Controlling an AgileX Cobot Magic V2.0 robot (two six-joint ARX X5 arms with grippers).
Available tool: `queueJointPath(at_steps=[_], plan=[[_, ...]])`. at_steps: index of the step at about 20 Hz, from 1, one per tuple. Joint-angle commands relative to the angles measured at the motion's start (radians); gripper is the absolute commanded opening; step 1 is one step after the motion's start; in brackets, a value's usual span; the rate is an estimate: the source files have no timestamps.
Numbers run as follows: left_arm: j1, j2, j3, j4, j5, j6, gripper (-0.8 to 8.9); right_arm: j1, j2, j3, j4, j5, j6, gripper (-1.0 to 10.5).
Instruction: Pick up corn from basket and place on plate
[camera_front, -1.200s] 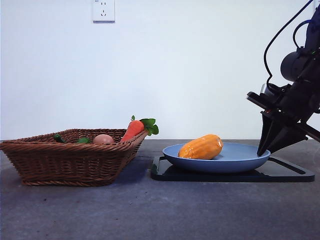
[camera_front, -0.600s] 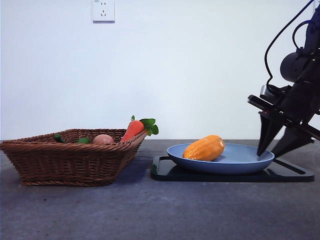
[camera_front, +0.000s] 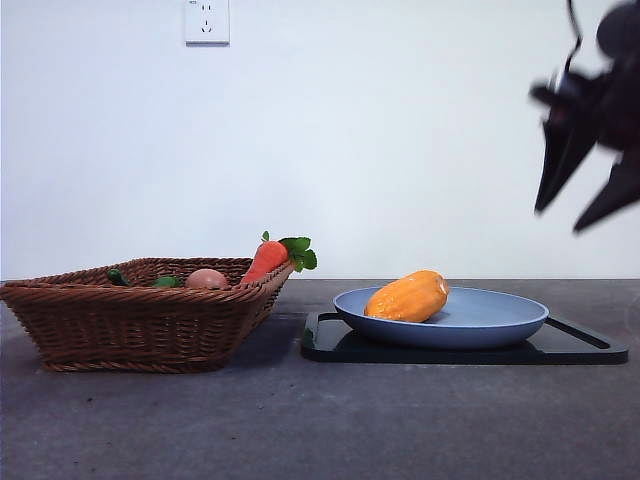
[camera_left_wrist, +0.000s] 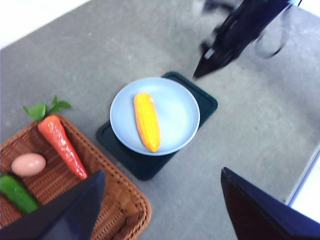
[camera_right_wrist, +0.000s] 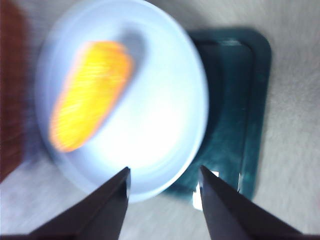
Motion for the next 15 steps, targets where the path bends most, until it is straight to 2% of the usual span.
queueJointPath(at_steps=[1, 7, 11, 13, 15], plan=[[-0.007, 0.005, 0.028, -0.002, -0.003, -0.008, 3.78, 0.037, -0.112, 0.021, -0.051, -0.003, -0.045, 2.3], [-0.007, 0.005, 0.028, -0.016, -0.003, -0.008, 3.78, 0.184, -0.459, 0.021, -0.262, 0.005, -0.066, 2.3], [-0.007, 0.006, 0.028, -0.048, -0.003, -0.008, 3.65, 0.276, -0.614, 0.021, -0.372, 0.151, -0.055, 2.0], [-0.007, 0.006, 0.028, -0.071, -0.003, -0.008, 3.04, 0.291, -0.661, 0.021, -0.414, 0.193, -0.048, 1.8], [-0.007, 0.006, 0.028, -0.096, -0.003, -0.008, 1.77, 0.291, -0.689, 0.021, -0.436, 0.192, -0.058, 1.2]])
